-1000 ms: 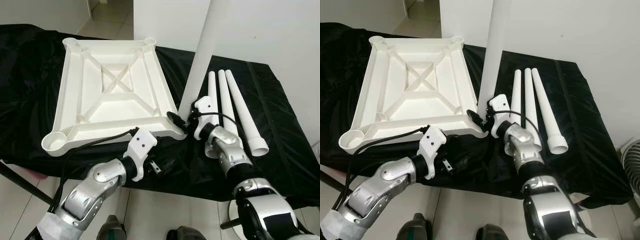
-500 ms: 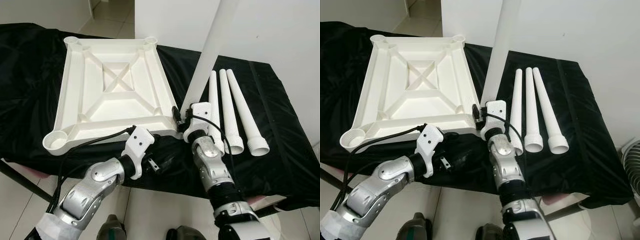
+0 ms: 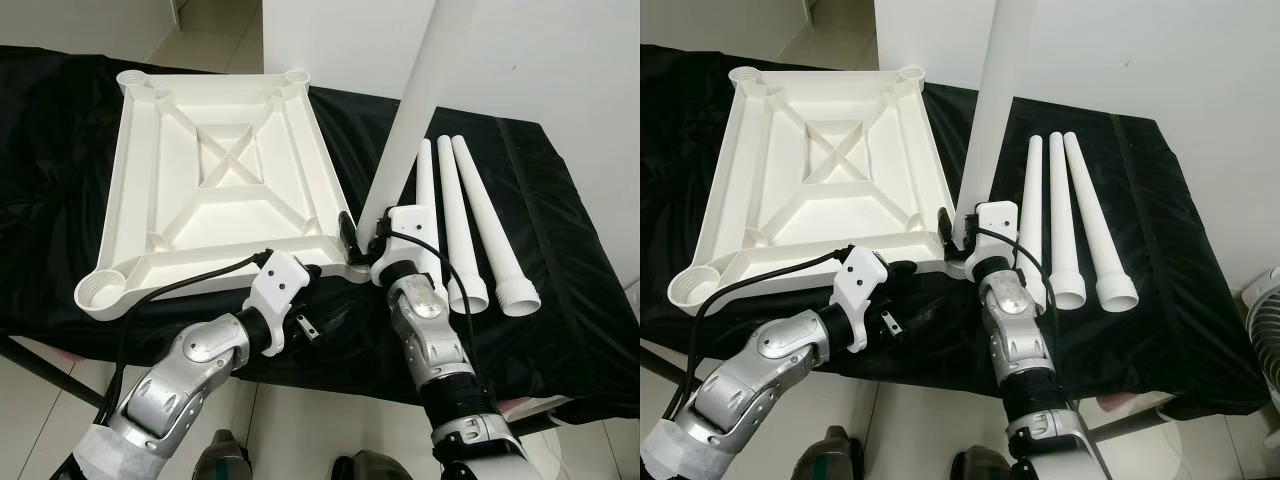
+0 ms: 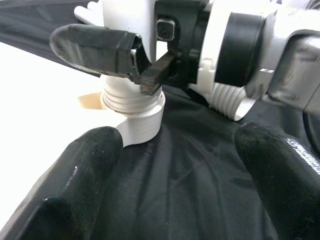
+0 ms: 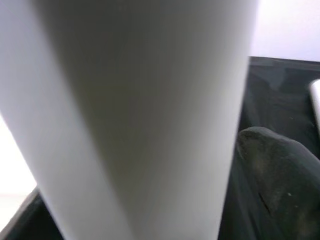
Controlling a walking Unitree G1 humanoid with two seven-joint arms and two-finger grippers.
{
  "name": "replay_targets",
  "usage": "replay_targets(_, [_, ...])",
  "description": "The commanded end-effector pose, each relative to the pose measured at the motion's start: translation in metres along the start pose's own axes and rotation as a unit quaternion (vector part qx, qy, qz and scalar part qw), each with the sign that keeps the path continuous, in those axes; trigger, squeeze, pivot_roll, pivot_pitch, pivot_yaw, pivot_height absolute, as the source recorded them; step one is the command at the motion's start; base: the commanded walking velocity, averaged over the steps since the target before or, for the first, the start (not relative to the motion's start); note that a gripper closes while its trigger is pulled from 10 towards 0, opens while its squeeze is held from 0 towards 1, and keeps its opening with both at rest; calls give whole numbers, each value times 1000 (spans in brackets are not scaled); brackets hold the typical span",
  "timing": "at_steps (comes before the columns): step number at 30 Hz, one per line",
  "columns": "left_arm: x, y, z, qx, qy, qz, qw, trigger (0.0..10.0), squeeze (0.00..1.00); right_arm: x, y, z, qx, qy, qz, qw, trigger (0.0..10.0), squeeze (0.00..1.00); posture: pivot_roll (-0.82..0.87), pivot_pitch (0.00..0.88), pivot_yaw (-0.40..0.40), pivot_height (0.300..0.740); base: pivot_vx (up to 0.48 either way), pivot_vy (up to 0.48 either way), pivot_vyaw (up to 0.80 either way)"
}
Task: Building children table
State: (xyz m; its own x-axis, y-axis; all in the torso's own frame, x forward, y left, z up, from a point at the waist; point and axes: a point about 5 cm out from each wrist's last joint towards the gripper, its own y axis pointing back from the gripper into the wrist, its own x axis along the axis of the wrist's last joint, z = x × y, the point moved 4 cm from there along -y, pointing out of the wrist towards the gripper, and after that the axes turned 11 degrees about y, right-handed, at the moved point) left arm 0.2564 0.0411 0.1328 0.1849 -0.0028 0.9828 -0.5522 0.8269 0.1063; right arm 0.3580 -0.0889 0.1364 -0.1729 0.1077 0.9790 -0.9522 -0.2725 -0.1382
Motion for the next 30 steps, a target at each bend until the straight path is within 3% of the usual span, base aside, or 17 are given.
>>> replay_targets(1, [-3, 0, 2, -18, -2, -7, 1000, 10000, 0, -3, 2, 0, 2, -7, -7, 1000, 10000, 1000, 68, 8, -58, 740, 0, 0, 0])
replay_targets(3, [-3, 0, 1, -14, -5, -9, 1000, 10000, 0, -3, 2, 3, 4, -9, -7, 1000, 10000, 1000, 68, 8, -58, 740, 0, 0, 0])
replay_targets(4, [-3, 0, 0, -12, -8, -9, 1000, 10000, 0, 0, 3, 3, 37, -5, 1, 999, 10000, 1000, 67, 10, -53, 740, 0, 0, 0])
replay_targets(5, [-3, -1, -1, -11, -9, -9, 1000, 10000, 0, 0, 4, 3, 78, -2, 5, 997, 10000, 0, 64, 13, -51, 740, 0, 0, 0])
replay_targets(6, [-3, -1, -1, -11, -9, -9, 1000, 10000, 0, 0, 4, 3, 78, -2, 5, 997, 10000, 0, 64, 13, -51, 740, 0, 0, 0])
replay_targets(8, [-2, -1, -1, -12, -12, -9, 1000, 10000, 0, -1, 5, 2, 168, 21, 8, 985, 10000, 0, 65, 17, -46, 740, 0, 0, 0])
replay_targets(9, [-2, -1, -1, -12, -12, -9, 1000, 10000, 0, -1, 5, 2, 168, 21, 8, 985, 10000, 0, 65, 17, -46, 740, 0, 0, 0])
replay_targets(11, [-1, -1, 0, -13, -13, -8, 1000, 10000, 0, -4, 6, 0, 226, 37, 8, 973, 10000, 0, 67, 22, -40, 740, 0, 0, 0])
replay_targets(24, [-1, 0, 2, -20, -14, -12, 1000, 10000, 0, -8, -4, 2, 282, 47, -7, 958, 9961, 0, 82, 27, -37, 740, 0, 0, 0])
replay_targets(25, [-1, 1, 3, -20, -13, -12, 1000, 10000, 0, -11, -5, 2, 287, 45, -12, 957, 0, 0, 86, 28, -37, 740, 0, 0, 0])
replay_targets(30, [-2, 1, 4, -20, -10, -13, 1000, 10000, 0, -14, -3, 4, 302, 44, -15, 952, 0, 0, 88, 25, -39, 740, 0, 0, 0])
